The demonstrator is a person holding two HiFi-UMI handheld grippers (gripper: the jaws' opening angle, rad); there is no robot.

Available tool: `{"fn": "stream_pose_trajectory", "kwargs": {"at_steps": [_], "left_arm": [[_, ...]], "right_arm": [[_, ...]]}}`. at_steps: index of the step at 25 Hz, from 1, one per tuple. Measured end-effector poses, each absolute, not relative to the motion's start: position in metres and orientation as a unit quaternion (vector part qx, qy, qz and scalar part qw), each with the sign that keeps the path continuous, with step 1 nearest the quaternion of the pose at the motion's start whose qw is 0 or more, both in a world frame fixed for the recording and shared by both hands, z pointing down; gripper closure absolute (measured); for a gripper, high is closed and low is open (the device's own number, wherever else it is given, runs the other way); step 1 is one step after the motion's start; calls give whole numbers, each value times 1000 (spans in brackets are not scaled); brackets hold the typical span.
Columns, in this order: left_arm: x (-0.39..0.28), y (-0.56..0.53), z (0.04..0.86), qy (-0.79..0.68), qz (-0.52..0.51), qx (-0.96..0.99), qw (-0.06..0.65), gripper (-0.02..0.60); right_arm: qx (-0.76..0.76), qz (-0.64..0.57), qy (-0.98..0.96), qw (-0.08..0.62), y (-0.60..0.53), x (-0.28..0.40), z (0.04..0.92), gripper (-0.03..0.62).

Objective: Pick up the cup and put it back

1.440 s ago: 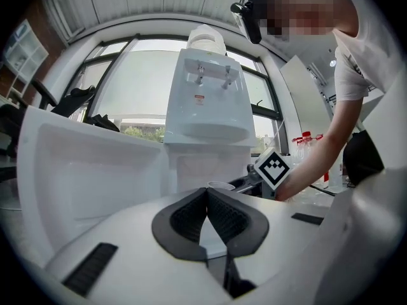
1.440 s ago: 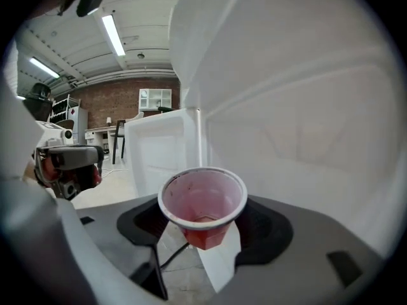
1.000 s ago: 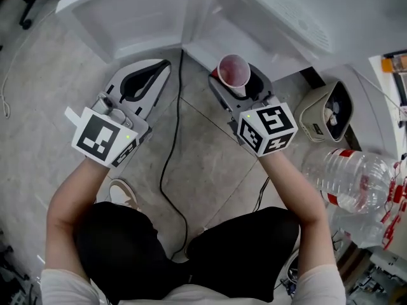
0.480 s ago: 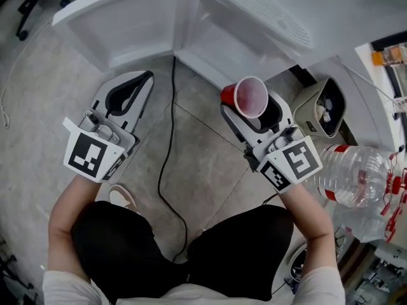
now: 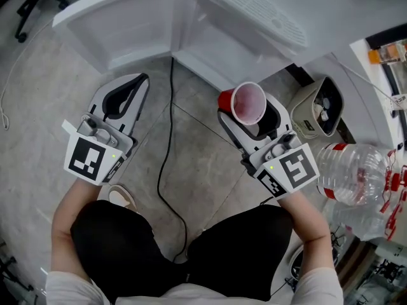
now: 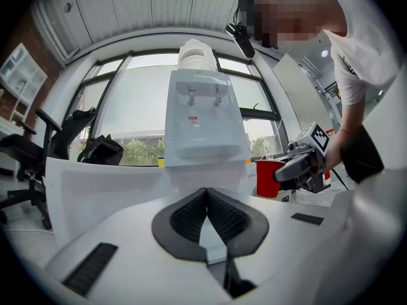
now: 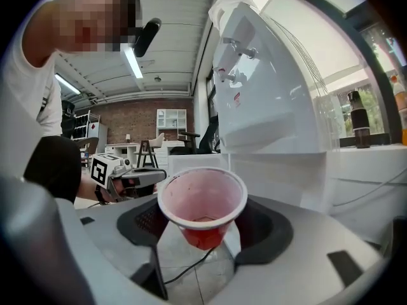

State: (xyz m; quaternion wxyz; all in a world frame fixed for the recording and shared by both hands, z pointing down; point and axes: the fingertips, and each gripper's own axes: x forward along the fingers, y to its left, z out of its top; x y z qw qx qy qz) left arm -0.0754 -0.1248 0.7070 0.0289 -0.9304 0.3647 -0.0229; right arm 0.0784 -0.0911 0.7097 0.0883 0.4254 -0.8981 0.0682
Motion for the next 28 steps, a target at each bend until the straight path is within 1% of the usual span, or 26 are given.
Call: {"fn": "stream_pose_trajectory", "kwargs": {"at_steps": [12,24,28], "left_arm": [[-66,-122,706,347,-18,-937,32,558],[-70,-141,714,346,-29,-937,33,558],[-74,-146,720,346,-34,-937,25,558]], "right_arm": [[426,85,-896,90,-113,60,728,269],[492,63,-855,151,-198,65,791,269],[516,48,-834,189,-232,74,813,269]]}}
